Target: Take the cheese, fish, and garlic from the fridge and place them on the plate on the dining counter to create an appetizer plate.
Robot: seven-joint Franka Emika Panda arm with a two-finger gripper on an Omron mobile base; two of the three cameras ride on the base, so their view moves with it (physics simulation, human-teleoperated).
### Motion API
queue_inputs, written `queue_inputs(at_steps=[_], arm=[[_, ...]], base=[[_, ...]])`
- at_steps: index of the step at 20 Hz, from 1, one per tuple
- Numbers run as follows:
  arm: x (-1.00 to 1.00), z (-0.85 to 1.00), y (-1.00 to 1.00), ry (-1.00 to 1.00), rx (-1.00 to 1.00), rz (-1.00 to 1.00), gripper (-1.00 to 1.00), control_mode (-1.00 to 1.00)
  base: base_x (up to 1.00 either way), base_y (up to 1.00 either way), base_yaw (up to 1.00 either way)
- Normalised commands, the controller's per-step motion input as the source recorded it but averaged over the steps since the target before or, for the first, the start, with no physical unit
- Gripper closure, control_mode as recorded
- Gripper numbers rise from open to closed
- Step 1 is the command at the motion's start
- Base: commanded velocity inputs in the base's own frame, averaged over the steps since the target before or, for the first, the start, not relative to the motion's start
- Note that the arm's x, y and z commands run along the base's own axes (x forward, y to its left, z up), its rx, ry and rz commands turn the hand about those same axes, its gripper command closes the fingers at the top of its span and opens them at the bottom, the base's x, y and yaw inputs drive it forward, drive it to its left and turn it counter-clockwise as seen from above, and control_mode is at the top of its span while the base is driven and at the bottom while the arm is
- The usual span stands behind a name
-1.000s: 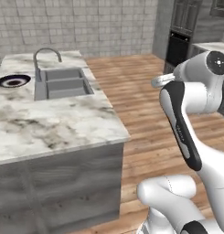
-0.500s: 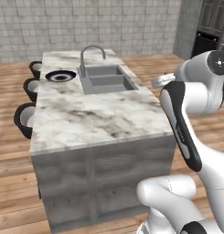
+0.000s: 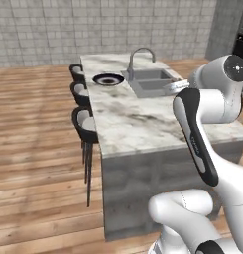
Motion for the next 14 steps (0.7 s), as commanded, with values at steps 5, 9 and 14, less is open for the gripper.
queue_inputs(at_steps=[5, 9, 14], arm=[[0.00, 0.00, 0.00, 0.00, 0.00, 0.00, 1.00, 1.00], [0.00, 0.00, 0.00, 0.00, 0.00, 0.00, 1.00, 1.00], [0.00, 0.00, 0.00, 0.00, 0.00, 0.00, 1.00, 1.00]], base=[[0.16, 1.00, 0.03], [0.50, 1.00, 0.00], [0.76, 1.00, -0.03]])
